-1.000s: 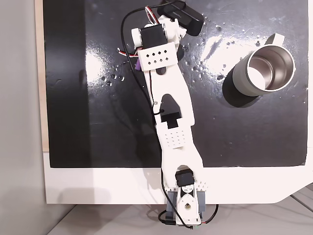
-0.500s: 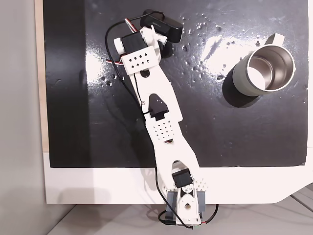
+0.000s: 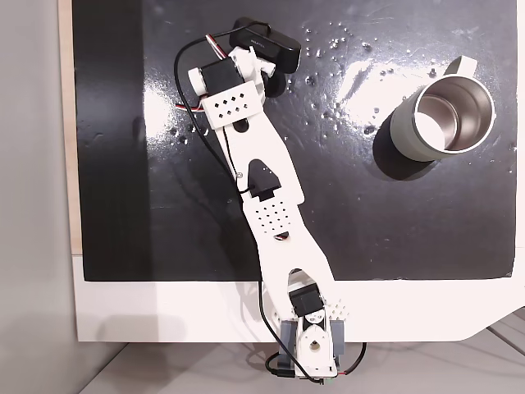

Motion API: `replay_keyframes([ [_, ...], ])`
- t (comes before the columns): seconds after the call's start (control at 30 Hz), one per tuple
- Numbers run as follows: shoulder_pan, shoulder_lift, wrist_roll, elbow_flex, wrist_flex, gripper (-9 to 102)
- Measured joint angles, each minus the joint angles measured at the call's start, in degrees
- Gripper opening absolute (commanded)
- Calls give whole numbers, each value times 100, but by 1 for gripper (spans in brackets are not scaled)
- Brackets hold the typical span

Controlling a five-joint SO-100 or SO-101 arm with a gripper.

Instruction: Grasp a pengrip and put it in the cup.

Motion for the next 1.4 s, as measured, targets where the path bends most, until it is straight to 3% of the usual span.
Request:
replay_keyframes([
  [0.6, 185, 185, 132, 53, 44, 0],
  [1.03, 905, 3006, 158, 1784, 53, 0],
  [1.4, 2514, 4790, -272, 2065, 70, 0],
])
